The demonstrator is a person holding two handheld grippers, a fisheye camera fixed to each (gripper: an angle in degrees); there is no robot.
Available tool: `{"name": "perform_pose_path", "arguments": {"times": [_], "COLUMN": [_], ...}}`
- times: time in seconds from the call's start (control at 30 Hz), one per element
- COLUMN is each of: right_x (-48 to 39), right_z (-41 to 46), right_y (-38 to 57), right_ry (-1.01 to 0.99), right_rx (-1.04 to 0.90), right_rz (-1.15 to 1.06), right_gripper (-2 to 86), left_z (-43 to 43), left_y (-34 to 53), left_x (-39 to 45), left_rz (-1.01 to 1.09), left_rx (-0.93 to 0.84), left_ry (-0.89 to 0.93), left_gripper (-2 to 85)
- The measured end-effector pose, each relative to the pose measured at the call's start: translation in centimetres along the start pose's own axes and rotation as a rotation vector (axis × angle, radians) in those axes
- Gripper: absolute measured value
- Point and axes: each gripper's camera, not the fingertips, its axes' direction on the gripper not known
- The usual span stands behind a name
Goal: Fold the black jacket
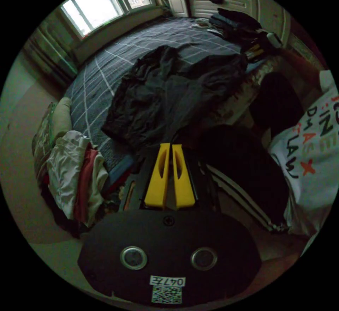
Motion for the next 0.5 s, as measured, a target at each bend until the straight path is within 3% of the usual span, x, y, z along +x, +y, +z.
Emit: {"name": "perform_pose_path", "arguments": {"times": [0.17, 0.4, 0.5], "right_x": [0.2, 10.4, 16.3], "right_z": [1.7, 1.6, 3.1], "right_y": [-0.9, 0.9, -0.3], "right_ry": [-0.046, -0.134, -0.128], "right_rx": [0.013, 0.24, 0.2], "right_rz": [0.037, 0.389, 0.436], "right_gripper": [0.3, 0.2, 0.2], "left_z": [1.1, -1.0, -1.1], "left_y": [-0.1, -0.9, -2.5], "left_x": [-1.0, -6.8, -10.8], "left_rz": [-0.013, -0.155, -0.245], "left_rx": [-0.022, 0.15, 0.167], "left_ry": [0.006, 0.078, 0.113], "left_gripper": [-0.6, -0.6, -0.6]}}
